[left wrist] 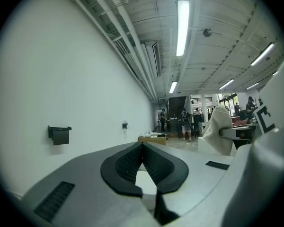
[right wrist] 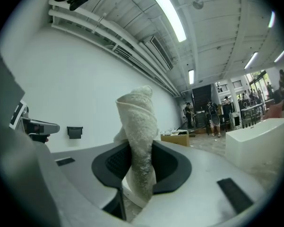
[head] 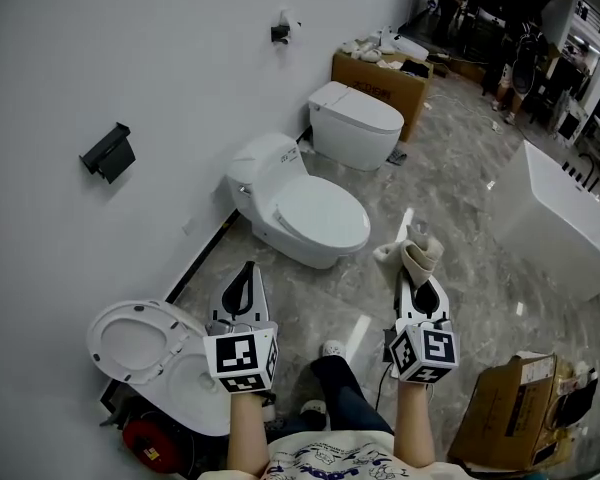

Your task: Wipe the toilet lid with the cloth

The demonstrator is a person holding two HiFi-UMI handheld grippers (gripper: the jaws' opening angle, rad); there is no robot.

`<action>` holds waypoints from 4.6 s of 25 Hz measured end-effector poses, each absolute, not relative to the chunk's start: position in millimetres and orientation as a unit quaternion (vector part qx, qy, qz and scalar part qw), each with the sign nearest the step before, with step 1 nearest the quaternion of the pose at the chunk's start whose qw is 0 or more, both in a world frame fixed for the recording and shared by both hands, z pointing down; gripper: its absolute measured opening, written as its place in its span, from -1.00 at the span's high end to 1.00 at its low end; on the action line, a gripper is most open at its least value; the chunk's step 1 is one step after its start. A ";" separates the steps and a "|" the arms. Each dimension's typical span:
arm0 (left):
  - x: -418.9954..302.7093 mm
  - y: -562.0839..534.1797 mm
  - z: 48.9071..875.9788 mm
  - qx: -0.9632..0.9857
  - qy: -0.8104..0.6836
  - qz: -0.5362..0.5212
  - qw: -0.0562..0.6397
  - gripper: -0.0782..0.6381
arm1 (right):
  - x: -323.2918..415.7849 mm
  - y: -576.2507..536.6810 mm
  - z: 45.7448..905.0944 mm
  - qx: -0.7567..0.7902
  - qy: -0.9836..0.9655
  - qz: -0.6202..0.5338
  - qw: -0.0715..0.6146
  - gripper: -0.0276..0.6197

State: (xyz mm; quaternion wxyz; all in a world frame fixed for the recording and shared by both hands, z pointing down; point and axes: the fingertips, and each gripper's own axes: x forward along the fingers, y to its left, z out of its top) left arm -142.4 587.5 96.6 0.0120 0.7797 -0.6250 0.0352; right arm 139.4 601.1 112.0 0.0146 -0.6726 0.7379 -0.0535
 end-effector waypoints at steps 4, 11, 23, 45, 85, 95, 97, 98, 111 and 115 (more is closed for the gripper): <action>-136.7 551.1 102.0 0.774 -0.632 0.039 0.013 0.77 | 147.3 558.6 116.6 -0.668 0.742 -0.056 0.016 0.62; -122.9 466.2 99.1 0.759 -0.649 0.045 0.013 0.77 | 162.8 456.8 114.5 -0.652 0.755 -0.061 0.018 0.62; -79.5 322.5 91.3 0.736 -0.676 0.038 0.009 0.77 | 191.2 293.5 107.8 -0.610 0.790 -0.054 0.017 0.62; -93.1 170.4 129.2 0.736 -0.674 0.060 0.033 0.77 | 176.0 141.4 143.0 -0.606 0.792 -0.078 0.004 0.62; -155.6 -190.0 246.0 0.783 -0.599 0.121 0.116 0.77 | 95.4 -183.7 249.8 -0.639 0.752 -0.143 -0.076 0.62; -145.2 -209.5 284.2 0.775 -0.600 0.145 0.138 0.77 | 94.0 -214.1 295.3 -0.613 0.766 -0.163 -0.107 0.62; -144.8 -211.2 296.9 0.773 -0.599 0.152 0.142 0.77 | 91.1 -219.4 313.2 -0.603 0.770 -0.167 -0.121 0.62; -145.1 -211.5 304.5 0.772 -0.598 0.157 0.146 0.77 | 89.3 -221.8 323.7 -0.598 0.772 -0.170 -0.130 0.62; -159.3 -215.8 423.8 0.756 -0.588 0.211 0.196 0.77 | 60.9 -252.7 492.9 -0.539 0.785 -0.205 -0.225 0.62; -157.8 -216.7 455.8 0.756 -0.582 0.218 0.207 0.77 | 53.4 -259.6 543.1 -0.524 0.785 -0.212 -0.252 0.62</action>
